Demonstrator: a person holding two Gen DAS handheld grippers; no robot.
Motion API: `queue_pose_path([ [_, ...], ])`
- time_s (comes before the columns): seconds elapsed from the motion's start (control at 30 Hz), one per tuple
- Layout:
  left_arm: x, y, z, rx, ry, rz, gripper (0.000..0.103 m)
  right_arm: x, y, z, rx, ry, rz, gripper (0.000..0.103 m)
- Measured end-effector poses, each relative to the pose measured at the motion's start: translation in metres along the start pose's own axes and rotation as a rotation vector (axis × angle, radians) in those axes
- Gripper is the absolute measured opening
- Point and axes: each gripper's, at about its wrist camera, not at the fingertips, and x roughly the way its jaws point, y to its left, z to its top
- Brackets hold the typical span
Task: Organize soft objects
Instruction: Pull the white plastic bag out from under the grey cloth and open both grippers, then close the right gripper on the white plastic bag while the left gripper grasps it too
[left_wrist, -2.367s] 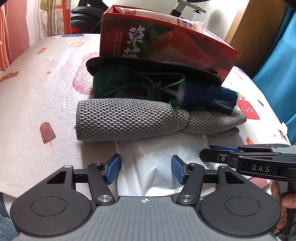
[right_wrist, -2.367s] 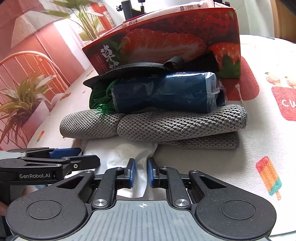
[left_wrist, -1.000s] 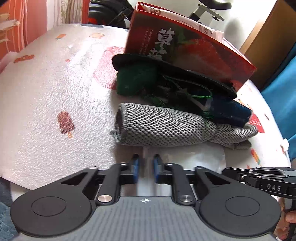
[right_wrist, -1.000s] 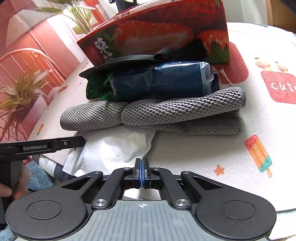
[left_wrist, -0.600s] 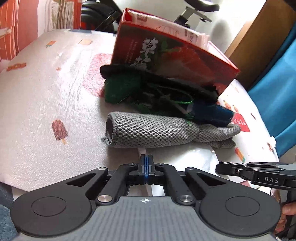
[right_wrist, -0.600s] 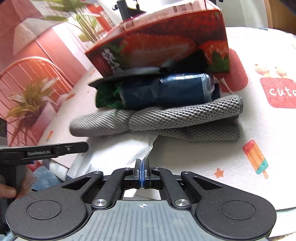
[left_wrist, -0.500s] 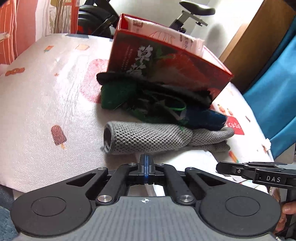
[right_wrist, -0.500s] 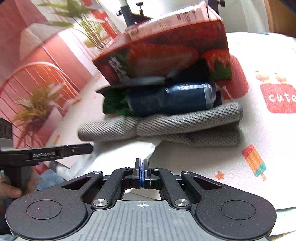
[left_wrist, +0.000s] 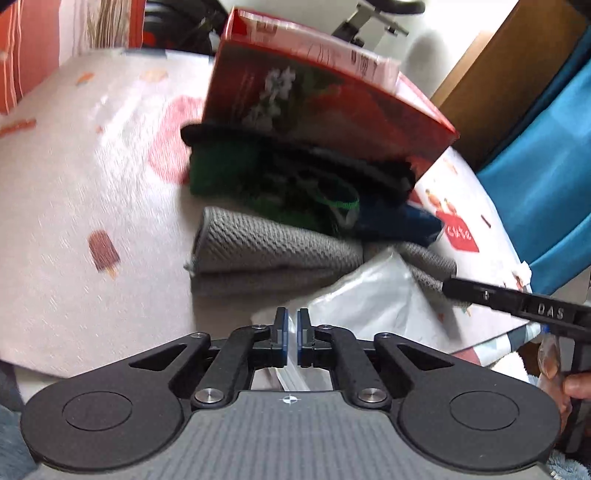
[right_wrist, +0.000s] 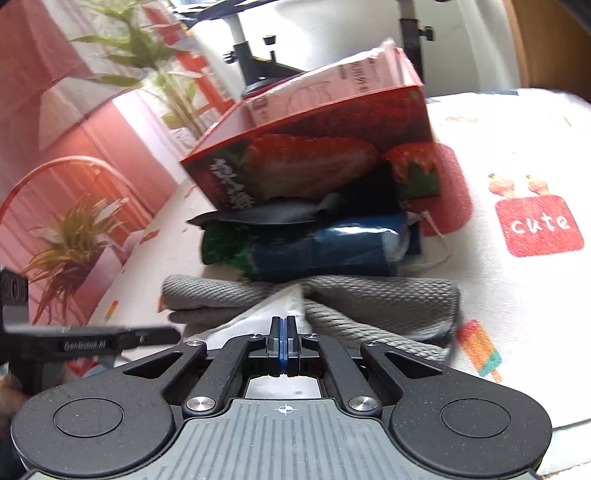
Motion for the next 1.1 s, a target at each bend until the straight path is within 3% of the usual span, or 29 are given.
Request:
queue_pose_path([
  [0.1, 0.014, 0.004, -0.005, -0.019, 0.047, 0.010, 0.019, 0.007, -0.012, -0.004, 0.036, 0.033, 0.010, 0.000],
  [0.17, 0.015, 0.008, -0.006, -0.030, 0.054, 0.006, 0.037, 0.008, -0.012, -0.005, 0.011, 0.038, 0.010, 0.006],
  [0.27, 0.012, 0.014, -0.007, -0.059, 0.051, -0.011, 0.049, 0.008, -0.009, -0.004, -0.022, 0.033, 0.041, 0.026],
  [0.37, 0.014, 0.015, -0.009, -0.066, 0.069, -0.025, 0.050, 0.018, -0.001, -0.004, -0.071, 0.060, 0.021, 0.032],
  [0.63, 0.023, 0.008, -0.014, -0.030, 0.095, -0.027, 0.050, 0.050, 0.002, -0.011, -0.100, 0.163, 0.024, 0.028],
  [0.73, 0.024, 0.006, -0.015, -0.019, 0.093, -0.022, 0.052, 0.053, -0.001, -0.013, -0.083, 0.164, 0.026, 0.011],
  [1.1, 0.027, -0.011, -0.018, 0.042, 0.094, -0.027, 0.052, 0.054, -0.007, -0.022, -0.070, 0.140, -0.014, 0.003],
])
